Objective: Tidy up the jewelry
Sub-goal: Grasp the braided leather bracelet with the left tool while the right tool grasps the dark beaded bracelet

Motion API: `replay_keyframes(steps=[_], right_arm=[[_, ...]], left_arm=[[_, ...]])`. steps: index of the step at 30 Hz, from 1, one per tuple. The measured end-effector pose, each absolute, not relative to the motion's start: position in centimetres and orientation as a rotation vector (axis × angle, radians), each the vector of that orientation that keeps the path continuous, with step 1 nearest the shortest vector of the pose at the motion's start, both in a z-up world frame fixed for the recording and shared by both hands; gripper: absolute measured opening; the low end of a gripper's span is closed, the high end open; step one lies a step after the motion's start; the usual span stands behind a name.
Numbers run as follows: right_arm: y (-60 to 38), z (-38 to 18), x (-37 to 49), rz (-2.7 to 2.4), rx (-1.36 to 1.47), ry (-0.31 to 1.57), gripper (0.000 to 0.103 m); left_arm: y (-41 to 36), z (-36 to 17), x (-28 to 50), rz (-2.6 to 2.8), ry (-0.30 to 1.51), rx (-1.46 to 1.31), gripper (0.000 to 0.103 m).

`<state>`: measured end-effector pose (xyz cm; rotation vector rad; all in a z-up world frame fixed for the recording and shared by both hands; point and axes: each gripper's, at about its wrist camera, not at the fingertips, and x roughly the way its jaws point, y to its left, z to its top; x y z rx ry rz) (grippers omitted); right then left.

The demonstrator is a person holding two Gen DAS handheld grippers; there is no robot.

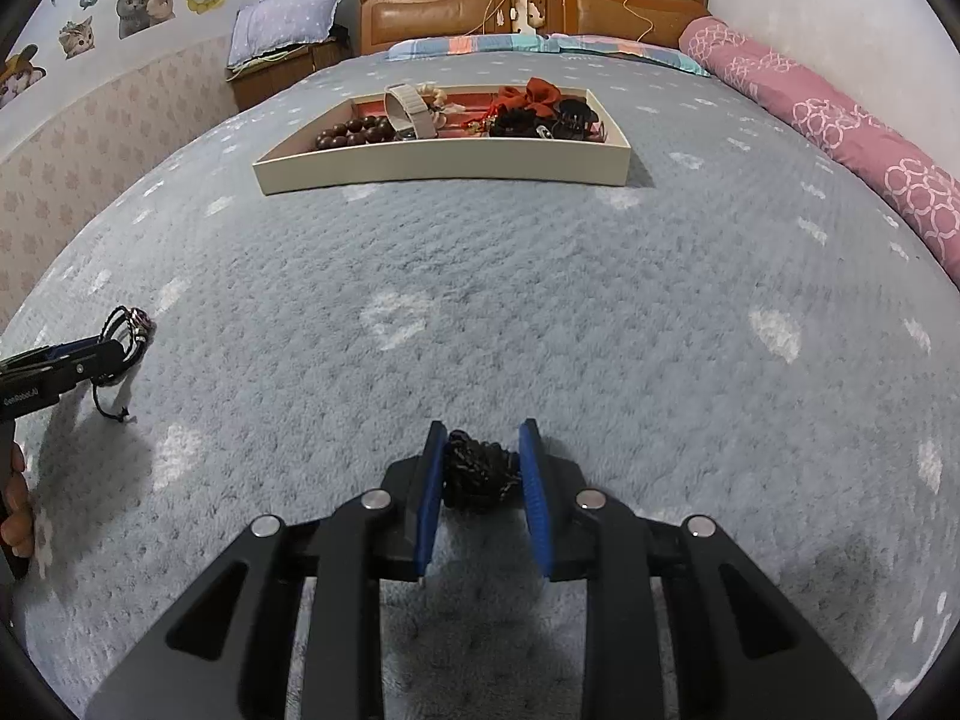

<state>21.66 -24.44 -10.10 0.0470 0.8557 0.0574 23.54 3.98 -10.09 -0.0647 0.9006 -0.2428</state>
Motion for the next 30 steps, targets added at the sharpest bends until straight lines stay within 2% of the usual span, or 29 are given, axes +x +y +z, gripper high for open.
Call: replay_keyframes(steps=[7, 9, 13, 15, 22, 30], right_arm=[[-24.49, -10.10, 21.67, 0.057, 0.047, 0.855, 0.025], [-24.49, -10.10, 21.66, 0.057, 0.047, 0.855, 0.025], [-24.50, -10.11, 21.65, 0.058, 0.049, 0.855, 0.025], [-24.47, -10.11, 21.66, 0.058, 0.048, 0.855, 0.025], [-24.51, -10.10, 21.67, 0.058, 0.048, 0.855, 0.025], [-24.52, -10.10, 21.68, 0.058, 0.049, 0.855, 0.025]], left_arm=[[4.18, -9.91, 23.25, -0.236, 0.894, -0.068, 0.050], [4.15, -9.92, 23.24, -0.235, 0.893, -0.070, 0.044], [4.08, -10.03, 23.26, -0.228, 0.899, -0.064, 0.041], [3.97, -10.07, 23.32, -0.227, 0.900, -0.061, 0.033], [3.87, -10.10, 23.48, -0.218, 0.898, -0.054, 0.026], [4.19, -9.99, 23.32, -0.186, 0.887, -0.057, 0.012]])
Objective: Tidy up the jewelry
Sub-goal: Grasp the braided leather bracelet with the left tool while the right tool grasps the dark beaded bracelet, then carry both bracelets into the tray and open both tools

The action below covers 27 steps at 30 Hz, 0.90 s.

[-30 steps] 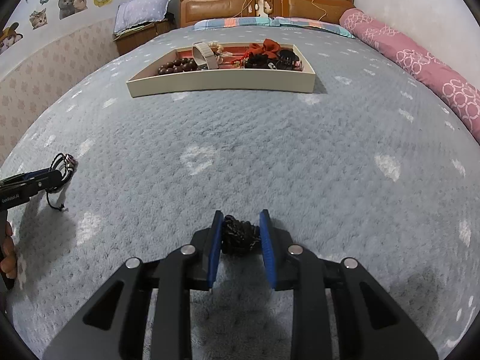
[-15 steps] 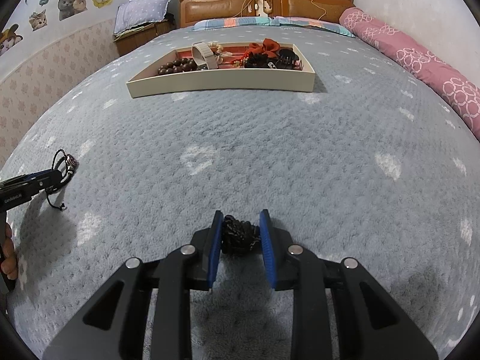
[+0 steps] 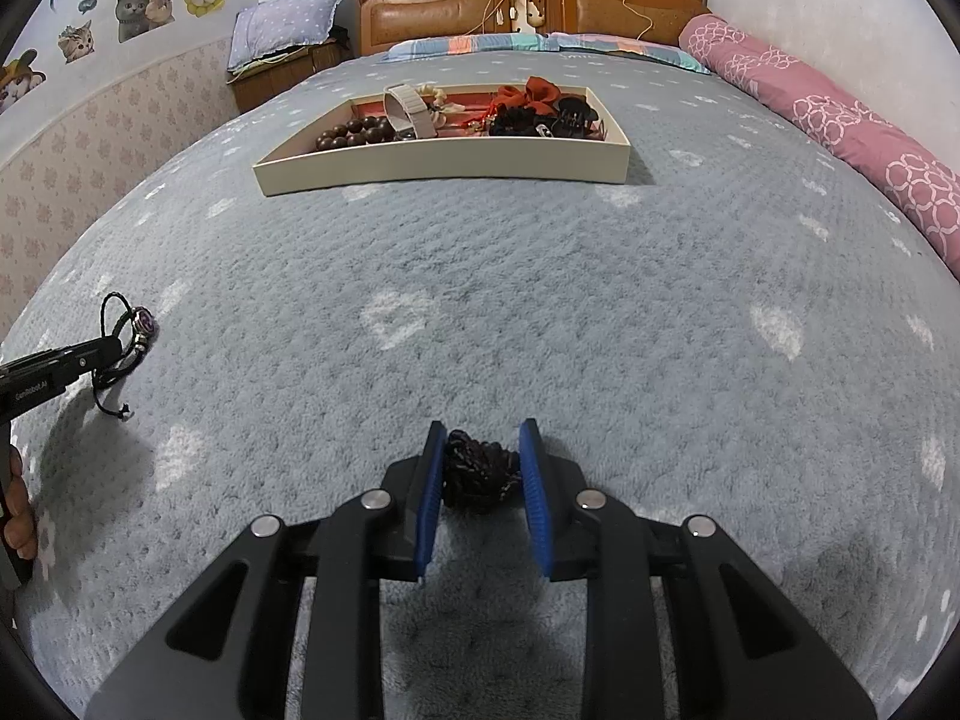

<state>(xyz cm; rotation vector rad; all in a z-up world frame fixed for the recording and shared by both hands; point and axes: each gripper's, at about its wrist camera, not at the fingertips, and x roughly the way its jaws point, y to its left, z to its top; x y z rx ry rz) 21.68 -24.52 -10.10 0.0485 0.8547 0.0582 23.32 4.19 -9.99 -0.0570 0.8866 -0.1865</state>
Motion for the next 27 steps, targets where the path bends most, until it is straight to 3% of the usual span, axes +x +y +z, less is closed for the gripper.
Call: replay_keyframes(steps=[5, 27], right_arm=[[-24.5, -10.1, 21.6, 0.056, 0.044, 0.852, 0.025], [-25.8, -6.4, 23.6, 0.005, 0.090, 0.760, 0.023]], left_arm=[[4.4, -9.7, 23.1, -0.164, 0.875, -0.051, 0.004], [2.7, -5.7, 25.4, -0.182, 0.782, -0.016, 0.004]])
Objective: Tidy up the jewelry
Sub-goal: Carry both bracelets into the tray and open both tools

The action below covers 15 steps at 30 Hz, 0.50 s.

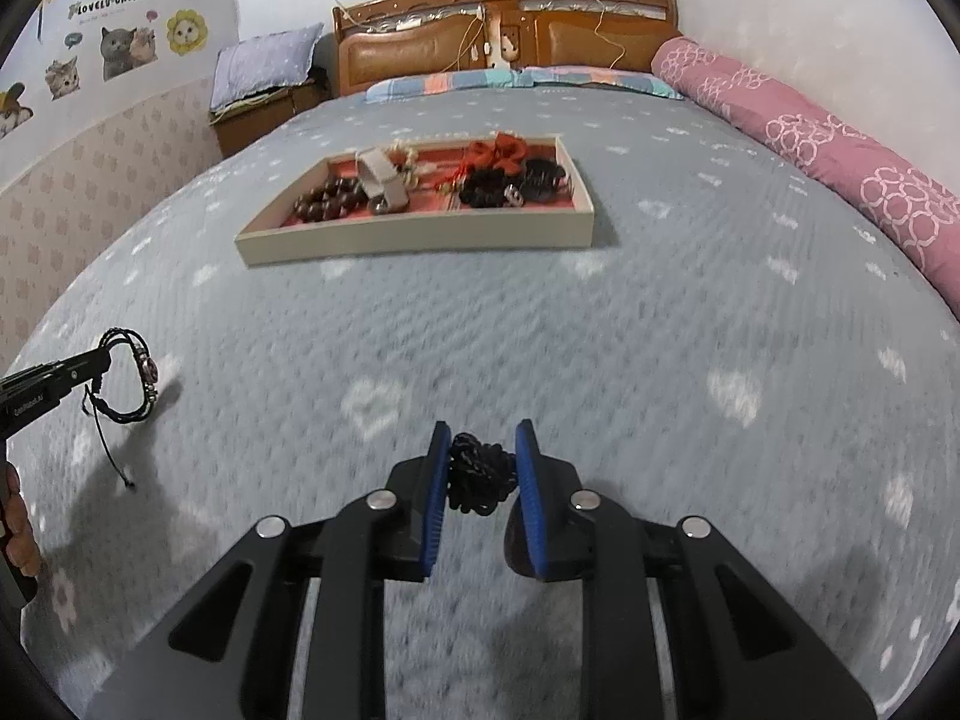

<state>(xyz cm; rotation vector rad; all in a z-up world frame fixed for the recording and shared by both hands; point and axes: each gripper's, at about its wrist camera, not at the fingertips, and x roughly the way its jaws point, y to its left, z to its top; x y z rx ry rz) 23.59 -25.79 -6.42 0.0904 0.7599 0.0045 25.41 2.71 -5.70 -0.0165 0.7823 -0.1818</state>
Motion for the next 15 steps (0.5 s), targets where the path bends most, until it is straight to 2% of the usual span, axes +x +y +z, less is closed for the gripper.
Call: replay_keyframes(steps=[15], right_arm=[[-26.9, -0.3, 33.8, 0.020, 0.088, 0.632, 0.022]], left_arm=[[-4.4, 0.5, 34.4, -0.198, 0.645, 0.006, 0.004]])
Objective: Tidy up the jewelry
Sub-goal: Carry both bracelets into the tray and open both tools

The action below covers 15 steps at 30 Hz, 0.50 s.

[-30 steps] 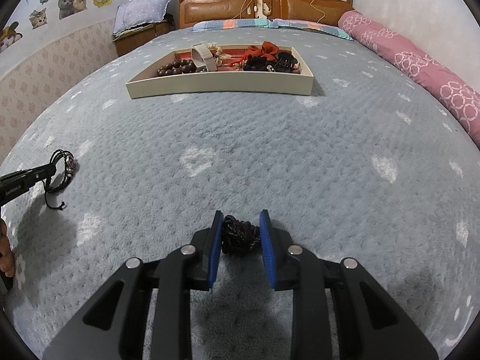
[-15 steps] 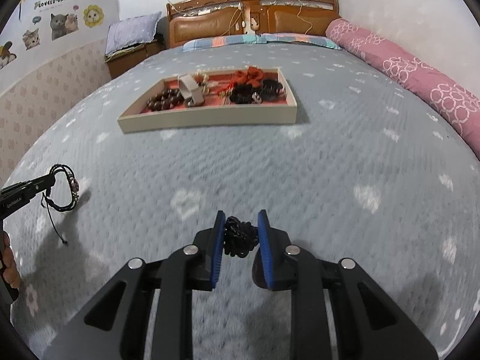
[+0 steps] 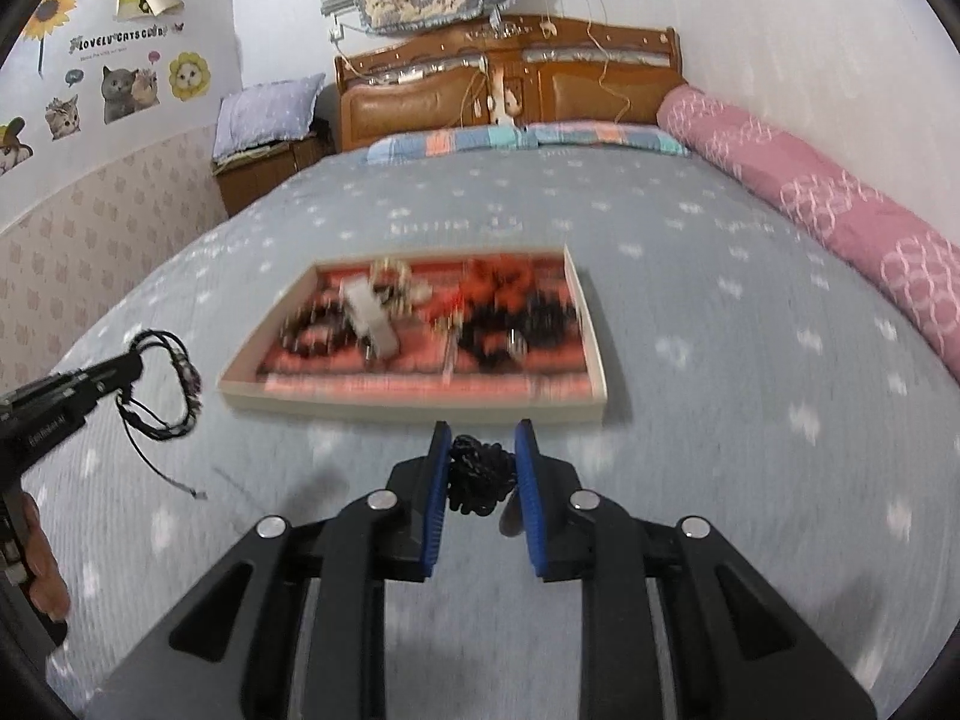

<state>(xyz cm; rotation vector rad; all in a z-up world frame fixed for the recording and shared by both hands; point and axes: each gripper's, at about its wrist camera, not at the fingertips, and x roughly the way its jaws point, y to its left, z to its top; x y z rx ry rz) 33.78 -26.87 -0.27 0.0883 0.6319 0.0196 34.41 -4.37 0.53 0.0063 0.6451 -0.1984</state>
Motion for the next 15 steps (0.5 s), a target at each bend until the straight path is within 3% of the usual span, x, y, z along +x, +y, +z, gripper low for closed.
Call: replay_keyframes(steps=[5, 15], right_arm=[[-27.3, 0.1, 38.8, 0.022, 0.083, 0.618, 0.022], [-28.0, -5.2, 46.7, -0.026, 0.059, 0.695, 0.022]], left_arm=[[-6.4, 0.1, 39.0, -0.180, 0.656, -0.014, 0.004], [-8.0, -5.3, 47.0, -0.114, 0.748, 0.011, 0.004]])
